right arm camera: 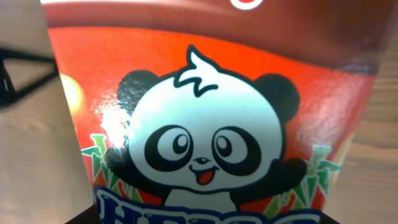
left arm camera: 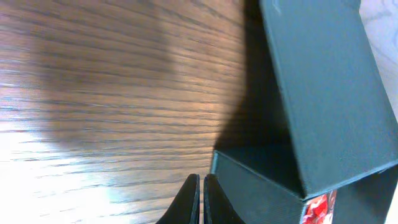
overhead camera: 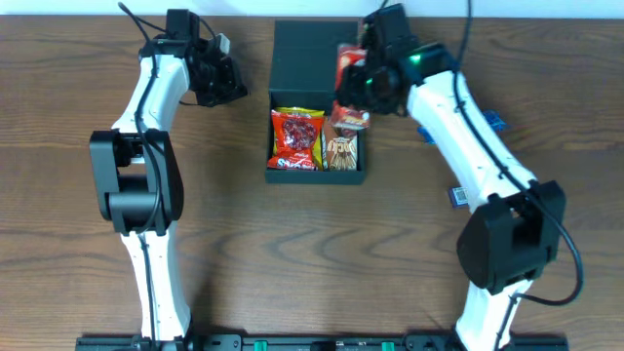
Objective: Pack container
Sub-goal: 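Carry the Hello Panda box into the black box, then lower the Hello Panda box upright into the box and open the right gripper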
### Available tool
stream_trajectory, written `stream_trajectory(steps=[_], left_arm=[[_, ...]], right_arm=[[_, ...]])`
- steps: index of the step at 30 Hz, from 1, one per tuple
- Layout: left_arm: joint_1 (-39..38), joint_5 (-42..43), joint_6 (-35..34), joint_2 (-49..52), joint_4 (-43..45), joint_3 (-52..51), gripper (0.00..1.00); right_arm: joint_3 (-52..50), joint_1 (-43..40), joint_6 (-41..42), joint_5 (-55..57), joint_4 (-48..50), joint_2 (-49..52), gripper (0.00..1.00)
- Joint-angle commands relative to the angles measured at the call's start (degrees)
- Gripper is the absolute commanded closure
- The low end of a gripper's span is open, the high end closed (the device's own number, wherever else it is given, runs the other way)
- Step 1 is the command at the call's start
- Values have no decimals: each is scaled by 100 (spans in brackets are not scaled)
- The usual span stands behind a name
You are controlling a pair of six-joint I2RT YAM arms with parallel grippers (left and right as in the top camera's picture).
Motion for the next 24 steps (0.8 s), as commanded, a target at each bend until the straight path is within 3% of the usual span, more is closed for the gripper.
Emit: stream_trajectory(steps=[1,20,24], left_arm=[[197,26,149,-205,-26,-11,94],[688,199,278,-236,-50,-11,94],[688,197,275,-236,-39,-11,94]], right_arm=[[101,190,-278,-24,-140,208,48],[92,557,308,1012,-787,767,49],[92,544,308,1012,-754,767,35]])
